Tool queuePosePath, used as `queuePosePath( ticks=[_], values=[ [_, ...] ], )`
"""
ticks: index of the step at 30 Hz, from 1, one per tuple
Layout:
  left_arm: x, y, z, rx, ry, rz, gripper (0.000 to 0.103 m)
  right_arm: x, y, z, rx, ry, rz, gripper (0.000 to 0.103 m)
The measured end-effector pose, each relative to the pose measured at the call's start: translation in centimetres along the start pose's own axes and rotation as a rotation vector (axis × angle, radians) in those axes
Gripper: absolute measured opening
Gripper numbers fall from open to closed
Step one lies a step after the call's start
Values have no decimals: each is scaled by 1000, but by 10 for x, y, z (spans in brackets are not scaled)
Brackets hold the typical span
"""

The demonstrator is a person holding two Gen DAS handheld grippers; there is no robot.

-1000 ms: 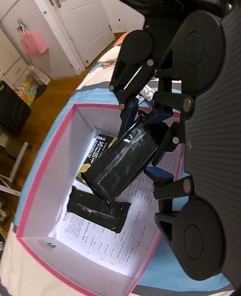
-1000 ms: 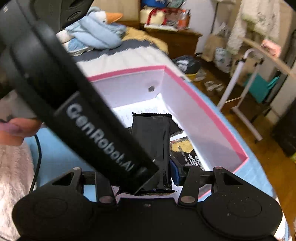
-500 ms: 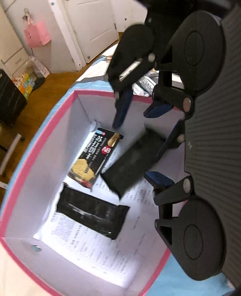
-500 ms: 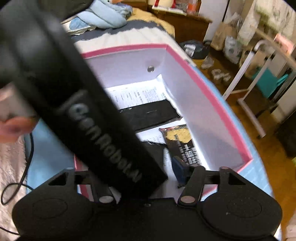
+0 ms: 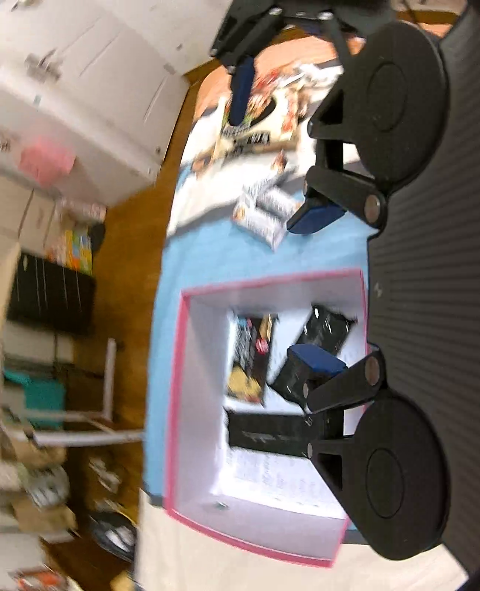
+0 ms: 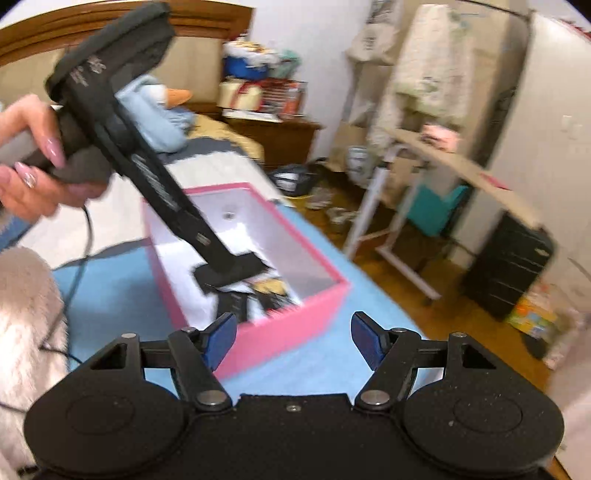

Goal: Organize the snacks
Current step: 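Move both tools back toward the white snack bars, then grasp a white snack bar with the left tool while the right tool grasps another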

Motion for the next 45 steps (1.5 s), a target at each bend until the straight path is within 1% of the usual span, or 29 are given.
queuePosePath(
  ticks=[2, 6, 9, 10, 11, 13, 14, 15, 17, 20, 21, 22, 24, 26, 28, 31, 34, 35, 37, 38, 40, 42, 43, 44, 45],
  values=[
    [3, 0, 21, -60, 24, 3, 65, 19, 14, 13, -17, 56, -36, 74],
    [-2, -3, 69, -149, 108, -13, 65, 30, 37, 44, -70, 130, -104, 74],
    [-16, 0, 103, -228, 111, -34, 63, 33, 57, 65, -162, 161, -188, 74],
    [-22, 2, 112, -248, 117, -48, 63, 31, 66, 75, -216, 175, -210, 74],
    [-29, 5, 120, -257, 131, -63, 62, 30, 72, 80, -257, 172, -209, 74],
    [-46, 9, 132, -255, 156, -103, 62, 23, 86, 89, -315, 117, -180, 75],
    [-55, 10, 136, -256, 160, -114, 60, 19, 92, 91, -328, 110, -184, 77],
    [-64, 13, 139, -263, 154, -117, 60, 12, 100, 93, -335, 117, -199, 78],
    [-82, 19, 142, -275, 122, -119, 59, -5, 116, 91, -320, 114, -229, 78],
    [-110, 32, 140, -336, 61, -121, 59, -31, 135, 85, -328, 70, -240, 78],
    [-120, 36, 138, -350, 45, -119, 59, -39, 142, 85, -337, 52, -261, 78],
    [-128, 39, 137, -355, 34, -117, 59, -47, 149, 83, -340, 47, -280, 78],
    [-144, 46, 137, -389, 28, -101, 58, -59, 159, 80, -339, 51, -270, 77],
    [-159, 54, 135, -414, 10, -98, 58, -69, 165, 76, -346, 37, -275, 77],
    [-172, 59, 132, -417, -5, -85, 58, -74, 168, 71, -331, 20, -276, 76],
    [-192, 66, 128, -421, -36, -62, 58, -83, 171, 65, -256, 18, -291, 74],
    [-205, 71, 123, -448, -93, -8, 58, -90, 173, 61, -210, -8, -291, 70],
    [-208, 72, 123, -464, -103, 9, 58, -96, 175, 62, -205, -7, -301, 69],
    [-210, 74, 123, -483, -98, 32, 58, -105, 179, 66, -204, 21, -319, 67],
    [-211, 76, 124, -482, -88, 39, 58, -110, 182, 70, -220, 33, -319, 64],
    [-216, 79, 123, -471, -65, 26, 58, -119, 188, 75, -263, 40, -322, 61],
    [-222, 82, 120, -454, -64, 0, 58, -127, 193, 76, -286, 47, -328, 52],
    [-223, 82, 119, -450, -63, 1, 58, -130, 194, 75, -294, 52, -330, 50],
    [-223, 83, 119, -449, -60, 3, 55, -131, 195, 74, -306, 59, -321, 46],
    [-223, 83, 119, -453, -58, -1, 48, -130, 195, 73, -323, 67, -312, 40]
  ],
)
Point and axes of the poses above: each gripper's, at about its wrist camera, not at the fingertips, and x roughly against the way its jaws point, z to its right, y to its underside, the point moved 6 cm from there along -x, roughly the way its jaws point, and after that the axes turned 9 degrees about x, right-handed, at the moved point
